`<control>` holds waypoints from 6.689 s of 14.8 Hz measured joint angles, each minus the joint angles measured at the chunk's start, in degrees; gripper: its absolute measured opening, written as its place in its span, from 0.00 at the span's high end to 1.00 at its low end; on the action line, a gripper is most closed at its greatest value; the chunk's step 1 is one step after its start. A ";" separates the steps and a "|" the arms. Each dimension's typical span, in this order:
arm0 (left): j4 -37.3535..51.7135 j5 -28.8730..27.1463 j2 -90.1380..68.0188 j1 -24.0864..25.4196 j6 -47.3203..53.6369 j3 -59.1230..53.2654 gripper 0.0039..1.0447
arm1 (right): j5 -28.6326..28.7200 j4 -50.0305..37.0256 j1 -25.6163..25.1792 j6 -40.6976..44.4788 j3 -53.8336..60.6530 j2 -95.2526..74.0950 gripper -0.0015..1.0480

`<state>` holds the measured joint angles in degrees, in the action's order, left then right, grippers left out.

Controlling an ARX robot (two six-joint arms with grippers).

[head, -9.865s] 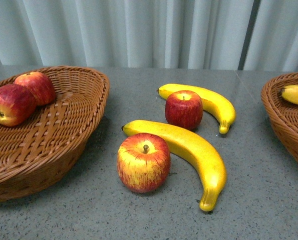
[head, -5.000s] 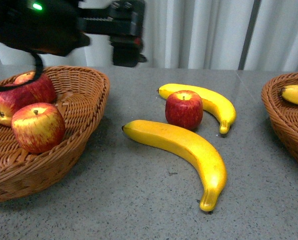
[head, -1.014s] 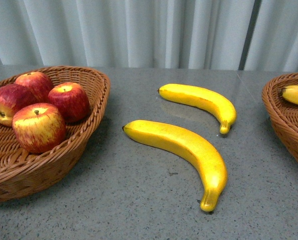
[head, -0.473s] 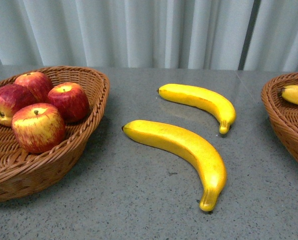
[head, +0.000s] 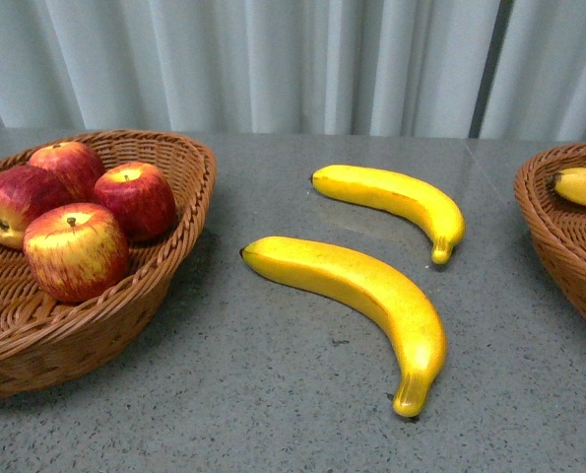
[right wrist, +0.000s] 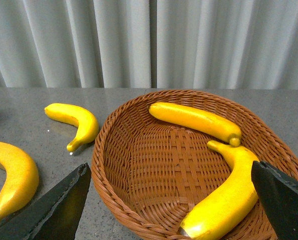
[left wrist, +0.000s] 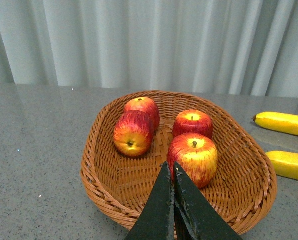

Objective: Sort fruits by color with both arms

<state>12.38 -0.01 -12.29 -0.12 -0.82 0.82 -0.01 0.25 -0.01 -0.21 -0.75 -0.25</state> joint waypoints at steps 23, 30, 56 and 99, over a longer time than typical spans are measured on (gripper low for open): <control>-12.57 -0.02 11.67 0.00 0.20 0.02 0.06 | 3.45 -24.50 30.86 -0.02 -42.80 -78.93 0.06; -12.57 0.00 11.67 0.00 0.20 0.02 0.06 | -0.11 -1.70 34.86 8.09 -60.35 -99.32 0.06; -12.57 -0.02 11.67 0.00 0.20 0.02 0.06 | 3.69 -1.62 1.95 28.96 -57.20 -88.94 0.68; -12.57 0.00 11.67 0.00 0.20 0.02 0.06 | 18.21 1.81 10.01 9.01 -85.83 -103.65 0.67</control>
<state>-0.19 -0.01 -0.62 -0.12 -0.62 0.84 18.20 2.07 10.00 8.80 -86.59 -103.90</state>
